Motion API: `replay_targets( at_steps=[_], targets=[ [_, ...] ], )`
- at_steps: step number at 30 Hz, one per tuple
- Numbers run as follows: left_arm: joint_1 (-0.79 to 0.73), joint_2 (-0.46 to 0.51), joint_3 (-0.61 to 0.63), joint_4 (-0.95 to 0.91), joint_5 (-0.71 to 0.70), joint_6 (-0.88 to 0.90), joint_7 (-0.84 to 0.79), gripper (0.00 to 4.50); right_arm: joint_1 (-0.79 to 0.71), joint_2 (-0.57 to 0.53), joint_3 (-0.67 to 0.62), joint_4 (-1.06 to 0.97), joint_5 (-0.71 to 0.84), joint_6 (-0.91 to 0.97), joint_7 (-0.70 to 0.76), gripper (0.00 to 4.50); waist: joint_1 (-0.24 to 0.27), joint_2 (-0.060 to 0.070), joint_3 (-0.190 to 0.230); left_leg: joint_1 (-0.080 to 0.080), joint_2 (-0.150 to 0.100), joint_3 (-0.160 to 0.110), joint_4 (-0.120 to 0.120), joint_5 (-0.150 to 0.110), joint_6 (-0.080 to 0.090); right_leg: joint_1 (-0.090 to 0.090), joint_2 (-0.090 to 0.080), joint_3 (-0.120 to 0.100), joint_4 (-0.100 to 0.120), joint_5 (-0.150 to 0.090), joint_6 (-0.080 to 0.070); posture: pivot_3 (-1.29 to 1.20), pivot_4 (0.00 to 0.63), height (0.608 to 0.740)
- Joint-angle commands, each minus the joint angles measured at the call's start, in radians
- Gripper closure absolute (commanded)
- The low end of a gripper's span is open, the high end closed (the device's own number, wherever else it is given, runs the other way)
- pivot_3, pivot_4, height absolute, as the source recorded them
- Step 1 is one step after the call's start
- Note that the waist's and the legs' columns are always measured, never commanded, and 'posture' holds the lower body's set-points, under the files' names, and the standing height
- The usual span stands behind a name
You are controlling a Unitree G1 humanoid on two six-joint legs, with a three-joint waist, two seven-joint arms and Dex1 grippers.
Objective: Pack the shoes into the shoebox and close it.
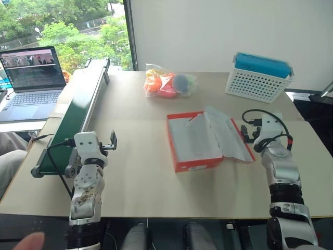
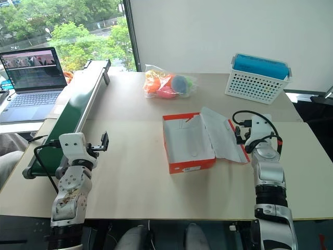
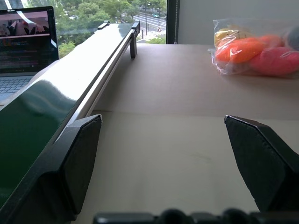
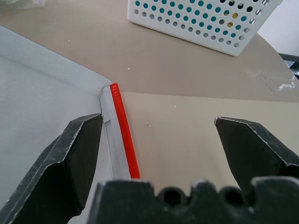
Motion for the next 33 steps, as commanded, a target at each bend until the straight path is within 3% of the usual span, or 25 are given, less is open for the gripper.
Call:
replay_targets(
  at_steps=[1,4,9,15,21,26,33],
  targets=[
    [-0.008,0.007,-0.006,-0.030,0.015,-0.025,-0.001,0.00,-0.022,-0.007,-0.013,-0.021,0.001,-0.030,-0.012,0.02,0.000,0.000,0.000,0.000,0.000,0.000,0.000,0.000,0.000,0.000,0.000,0.000,0.000,0.000,0.000,0.00,0.150,0.740],
    [-0.017,0.002,-0.004,-0.028,0.007,-0.029,0.001,0.00,-0.030,0.000,0.017,-0.086,0.019,0.034,0.028,0.02,-0.001,0.000,0.000,0.000,0.000,0.000,0.000,0.000,0.000,0.000,0.000,0.000,0.000,0.000,0.000,0.00,0.150,0.740],
    [-0.003,0.003,0.024,-0.056,-0.037,-0.016,-0.015,0.00,-0.144,0.083,0.102,-0.528,0.476,0.361,0.365,0.02,-0.033,0.002,0.001,0.000,0.002,0.001,-0.001,0.000,0.000,-0.003,0.001,0.002,0.001,0.001,-0.001,0.00,0.150,0.740],
    [0.020,0.044,0.053,-0.107,-0.060,0.030,-0.036,0.00,-0.101,0.025,0.179,-0.722,0.723,0.545,0.564,0.02,0.006,-0.002,0.000,-0.003,0.001,-0.008,0.000,0.000,0.000,0.002,-0.001,-0.009,0.000,0.001,-0.001,0.00,0.150,0.740],
    [0.081,0.168,0.186,-0.127,-0.127,0.110,-0.104,0.00,-0.078,-0.052,0.320,-0.652,0.552,0.459,0.588,0.02,0.002,-0.002,0.000,-0.004,-0.001,-0.007,0.002,0.000,0.004,0.001,-0.010,-0.008,-0.008,0.005,0.002,0.00,0.150,0.740],
    [0.095,0.299,0.301,-0.044,-0.174,0.249,-0.143,0.00,-0.087,-0.022,0.432,-0.552,0.327,0.300,0.505,0.02,-0.005,-0.002,0.000,-0.003,0.000,-0.007,0.000,0.001,0.001,-0.002,-0.007,-0.008,-0.006,0.006,0.000,0.00,0.150,0.740],
    [0.069,0.361,0.335,-0.063,-0.213,0.370,-0.155,0.00,-0.093,0.059,0.422,-0.578,0.305,0.269,0.486,0.02,0.002,-0.002,0.001,-0.004,0.000,-0.007,0.000,0.002,0.001,-0.002,-0.003,-0.009,-0.006,0.006,0.000,0.00,0.150,0.740]
  ],
)
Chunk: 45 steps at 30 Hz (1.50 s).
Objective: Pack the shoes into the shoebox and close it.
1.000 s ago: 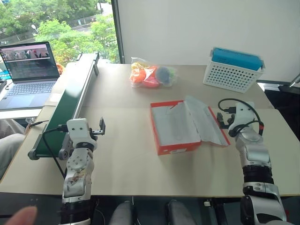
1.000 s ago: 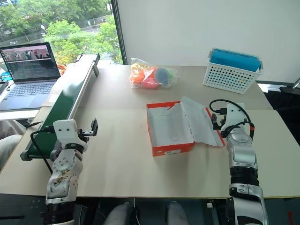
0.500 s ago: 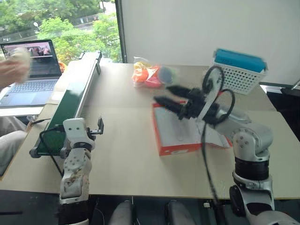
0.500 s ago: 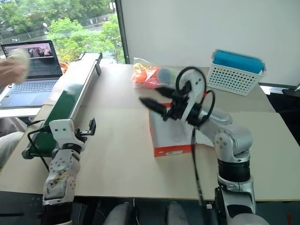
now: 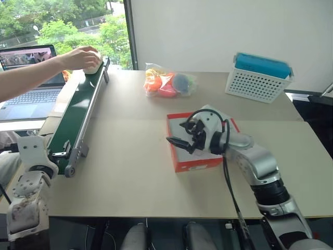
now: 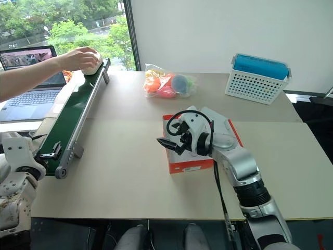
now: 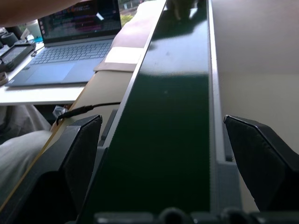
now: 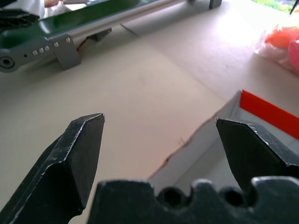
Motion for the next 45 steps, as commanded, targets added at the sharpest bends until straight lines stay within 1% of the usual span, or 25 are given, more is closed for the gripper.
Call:
replay_targets(
  at_steps=[1,3,8,14,23,30,45],
  targets=[
    [-0.007,0.027,0.016,-0.038,-0.010,0.018,-0.015,0.00,-0.011,0.010,-0.015,-0.050,-0.013,-0.026,-0.007,0.02,0.002,0.000,0.000,0.000,0.000,0.000,0.000,0.000,0.000,0.000,-0.001,0.000,0.000,0.000,0.000,0.00,0.150,0.740],
    [0.010,0.019,-0.001,-0.026,-0.003,0.017,-0.023,0.00,0.002,0.016,-0.007,-0.059,-0.022,-0.022,-0.016,0.02,0.000,0.000,0.000,0.000,0.000,0.000,0.000,0.000,0.000,0.000,-0.006,-0.001,0.000,0.000,0.000,0.00,0.150,0.740],
    [0.013,0.009,-0.012,-0.025,0.001,0.026,-0.024,0.00,0.018,0.030,-0.011,-0.087,-0.019,-0.001,-0.025,0.02,-0.001,0.000,0.000,0.000,0.000,-0.001,-0.001,0.000,-0.001,-0.001,-0.007,-0.001,0.000,0.000,-0.001,0.00,0.150,0.740],
    [0.000,0.029,-0.026,-0.009,0.005,0.054,-0.036,0.00,0.033,0.030,-0.013,-0.095,-0.023,0.002,-0.027,0.02,-0.002,0.000,0.000,0.001,0.000,-0.001,-0.001,0.000,-0.001,-0.001,-0.007,-0.001,0.000,0.000,-0.001,0.00,0.150,0.740],
    [-0.023,0.059,-0.016,0.003,0.001,0.121,-0.034,0.00,0.041,0.025,-0.025,-0.085,-0.031,-0.002,-0.032,0.02,-0.003,0.000,0.000,0.000,0.000,-0.001,-0.001,0.000,-0.001,-0.001,-0.007,-0.001,0.000,0.000,-0.001,0.00,0.150,0.740],
    [-0.018,0.078,-0.008,0.038,0.016,0.093,-0.039,0.00,0.045,0.035,-0.037,-0.087,-0.028,0.003,-0.045,0.02,-0.003,0.000,0.000,0.000,0.000,-0.001,-0.001,0.000,-0.001,-0.001,-0.008,-0.001,0.000,0.000,-0.001,0.00,0.150,0.740],
    [-0.021,0.042,0.008,0.096,0.031,-0.004,0.008,0.00,0.056,0.036,-0.042,-0.098,-0.022,0.017,-0.059,0.02,-0.003,0.000,0.000,0.001,0.000,-0.001,-0.002,0.000,-0.001,-0.001,-0.010,-0.003,0.000,0.000,-0.001,0.00,0.150,0.740]
  ],
)
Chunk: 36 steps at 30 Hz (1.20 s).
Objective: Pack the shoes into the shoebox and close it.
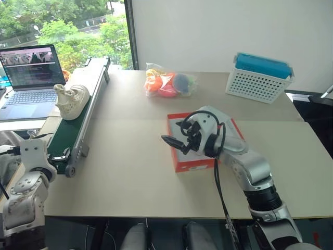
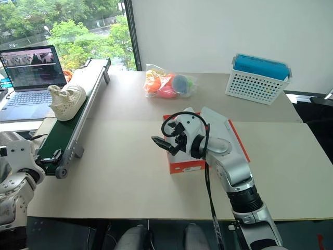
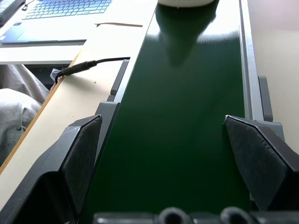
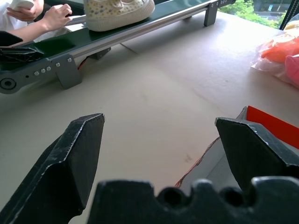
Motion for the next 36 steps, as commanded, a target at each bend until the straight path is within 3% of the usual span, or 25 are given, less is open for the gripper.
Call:
replay_targets(
  at_steps=[1,18,25,30,36],
  targets=[
    [-0.005,0.002,0.023,-0.007,0.010,-0.034,0.007,0.00,0.000,-0.004,-0.029,-0.048,0.007,0.009,-0.005,0.02,0.000,0.000,0.000,0.000,0.000,0.000,0.000,0.000,0.000,0.000,-0.001,0.000,0.000,0.000,0.000,0.00,0.150,0.740],
    [-0.047,-0.008,0.000,0.025,0.004,-0.049,0.008,0.00,0.000,-0.003,-0.044,-0.055,0.007,0.016,-0.019,0.02,0.000,0.000,0.000,0.000,0.000,0.000,0.000,0.000,0.000,0.000,-0.001,-0.004,0.000,0.000,-0.001,0.00,0.150,0.740],
    [-0.073,-0.065,-0.018,0.012,-0.022,-0.020,0.019,0.00,-0.003,-0.002,-0.053,-0.060,0.007,0.017,-0.027,0.02,0.006,0.000,0.000,0.000,0.000,-0.001,0.000,0.000,0.000,0.001,-0.001,-0.005,0.000,0.000,-0.001,0.00,0.150,0.740],
    [-0.093,-0.074,-0.023,0.002,-0.029,-0.009,0.021,1.27,-0.010,-0.008,-0.070,-0.056,0.009,0.017,-0.029,0.00,0.015,0.000,0.000,0.000,-0.001,-0.001,0.000,0.000,0.000,0.002,-0.003,-0.008,0.000,0.000,-0.001,0.00,0.150,0.740],
    [-0.129,-0.091,-0.010,-0.020,-0.043,-0.005,0.034,1.35,-0.019,-0.011,-0.077,-0.046,0.007,0.013,-0.031,0.00,0.024,0.000,0.000,0.001,-0.001,-0.002,0.000,0.001,0.000,0.002,-0.004,-0.014,0.000,0.001,-0.002,0.00,0.150,0.740]
  ],
)
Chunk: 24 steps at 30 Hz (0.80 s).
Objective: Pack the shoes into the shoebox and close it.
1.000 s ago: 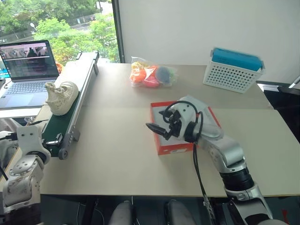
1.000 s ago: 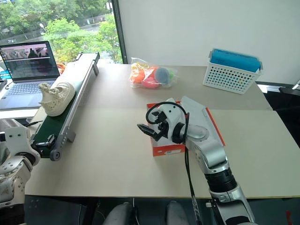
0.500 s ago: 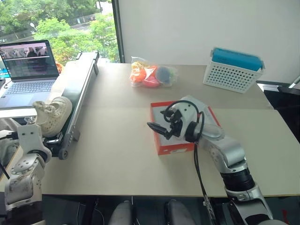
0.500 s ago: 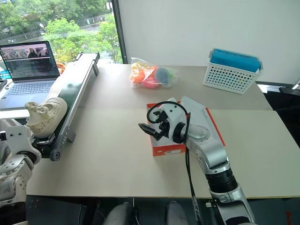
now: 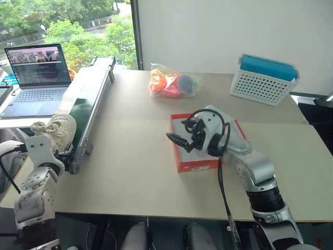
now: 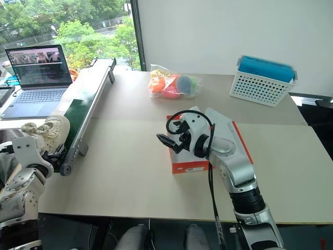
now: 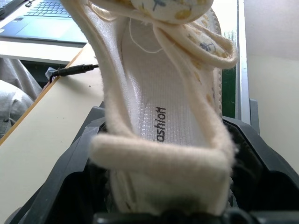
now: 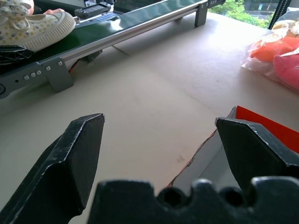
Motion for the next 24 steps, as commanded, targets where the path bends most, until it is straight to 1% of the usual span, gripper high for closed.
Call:
replay_targets(
  at_steps=[1,2,4,6,8,10,12,14,16,19,20,22,24],
  targets=[
    [-0.035,-0.019,-0.002,-0.050,-0.026,-0.013,0.003,1.35,-0.028,-0.005,-0.036,-0.031,0.007,-0.008,0.000,0.00,0.003,0.000,0.000,0.000,0.000,0.000,0.000,0.000,0.000,0.000,0.000,-0.001,0.000,0.000,0.000,0.00,0.150,0.740],
    [-0.045,-0.031,0.003,-0.067,-0.038,-0.024,0.004,1.35,-0.030,-0.005,-0.037,-0.029,0.007,-0.008,-0.001,0.00,0.004,0.000,0.000,0.000,0.000,0.000,0.000,0.000,0.000,0.000,0.000,-0.001,0.000,0.000,0.000,0.00,0.150,0.740],
    [-0.070,-0.079,-0.039,-0.179,-0.055,-0.094,-0.010,1.35,-0.049,0.014,-0.054,-0.006,0.016,0.008,-0.023,0.00,0.005,0.000,0.000,-0.001,0.000,-0.001,0.000,0.000,0.000,0.000,0.000,-0.002,0.000,0.000,0.000,0.00,0.150,0.740],
    [-0.085,-0.109,-0.062,-0.235,-0.059,-0.125,-0.011,1.35,-0.065,0.028,-0.068,0.013,0.023,0.022,-0.041,0.00,0.006,-0.003,0.001,-0.005,0.000,-0.001,0.001,0.000,0.000,-0.001,-0.001,-0.003,-0.001,0.000,0.000,0.00,0.150,0.740],
    [-0.103,-0.154,-0.105,-0.283,-0.071,-0.118,0.003,1.35,-0.119,0.088,-0.140,0.073,0.079,0.115,-0.107,0.00,0.002,-0.003,0.001,-0.007,0.000,-0.003,0.002,0.000,0.000,-0.002,-0.001,-0.004,-0.002,0.001,0.000,0.00,0.150,0.740],
    [-0.120,-0.196,-0.153,-0.322,-0.081,-0.109,0.012,1.35,-0.179,0.159,-0.236,0.121,0.177,0.230,-0.168,0.00,-0.007,-0.003,0.001,-0.007,0.000,-0.002,0.002,0.000,0.000,-0.002,0.000,-0.004,-0.001,0.001,-0.001,0.00,0.150,0.740],
    [-0.131,-0.245,-0.226,-0.354,-0.091,-0.085,0.011,1.35,-0.263,0.263,-0.373,0.182,0.337,0.405,-0.252,0.00,-0.016,-0.003,0.001,-0.007,0.000,-0.002,0.001,0.001,0.000,-0.003,0.001,-0.003,0.001,0.001,-0.001,0.00,0.150,0.740],
    [-0.138,-0.296,-0.303,-0.377,-0.102,-0.065,0.011,1.35,-0.353,0.374,-0.534,0.264,0.499,0.598,-0.366,0.00,-0.024,-0.002,0.001,-0.007,0.001,-0.002,0.000,0.001,0.000,-0.003,0.002,-0.004,0.005,0.001,-0.001,0.00,0.150,0.740],
    [-0.139,-0.326,-0.351,-0.385,-0.100,-0.057,0.010,1.35,-0.404,0.429,-0.617,0.296,0.571,0.675,-0.437,0.00,-0.026,-0.002,0.002,-0.007,0.001,-0.002,0.001,0.001,0.000,-0.003,0.003,-0.004,0.006,0.001,-0.001,0.00,0.150,0.740],
    [-0.136,-0.346,-0.410,-0.384,-0.095,-0.051,-0.005,1.35,-0.443,0.459,-0.658,0.306,0.609,0.731,-0.513,0.00,-0.023,-0.002,0.002,-0.007,0.000,-0.002,0.001,0.001,0.000,-0.002,0.005,-0.005,0.006,0.001,-0.001,0.00,0.150,0.740],
    [-0.137,-0.350,-0.422,-0.383,-0.096,-0.049,-0.007,1.35,-0.447,0.461,-0.658,0.307,0.615,0.738,-0.531,0.00,-0.021,-0.002,0.002,-0.007,0.000,-0.002,0.001,0.001,0.000,-0.002,0.007,-0.005,0.006,0.001,-0.001,0.00,0.150,0.740],
    [-0.145,-0.355,-0.450,-0.380,-0.096,-0.050,-0.016,1.35,-0.442,0.448,-0.618,0.299,0.591,0.727,-0.541,0.00,-0.021,-0.002,0.002,-0.007,-0.001,-0.001,0.001,0.002,0.001,-0.002,0.007,-0.005,0.006,0.001,-0.001,0.00,0.150,0.740],
    [-0.152,-0.358,-0.466,-0.372,-0.098,-0.049,-0.024,1.35,-0.448,0.455,-0.626,0.312,0.597,0.708,-0.558,0.00,-0.022,-0.002,0.002,-0.007,-0.002,-0.001,0.002,0.002,0.002,-0.002,0.007,-0.004,0.006,0.001,-0.001,0.00,0.150,0.740]
  ],
)
